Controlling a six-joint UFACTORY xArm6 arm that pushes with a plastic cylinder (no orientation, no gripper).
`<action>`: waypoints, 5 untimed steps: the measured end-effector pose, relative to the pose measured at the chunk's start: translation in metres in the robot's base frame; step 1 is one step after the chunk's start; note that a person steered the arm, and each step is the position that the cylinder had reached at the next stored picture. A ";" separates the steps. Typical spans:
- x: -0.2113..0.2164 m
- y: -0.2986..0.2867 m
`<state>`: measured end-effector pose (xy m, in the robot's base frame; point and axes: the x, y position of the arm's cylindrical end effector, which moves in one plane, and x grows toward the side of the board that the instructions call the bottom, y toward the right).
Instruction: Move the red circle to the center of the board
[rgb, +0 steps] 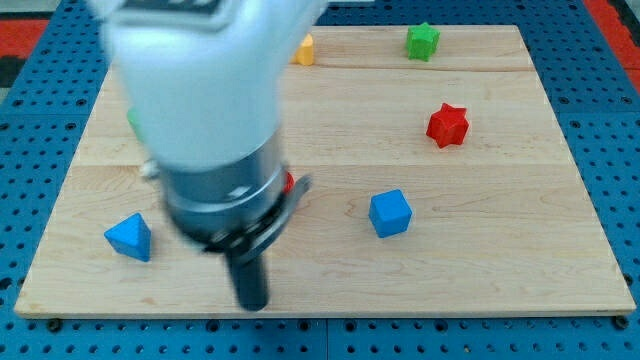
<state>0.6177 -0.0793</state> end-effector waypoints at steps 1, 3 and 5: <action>-0.007 -0.042; -0.080 -0.032; -0.107 0.027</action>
<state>0.5111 -0.0526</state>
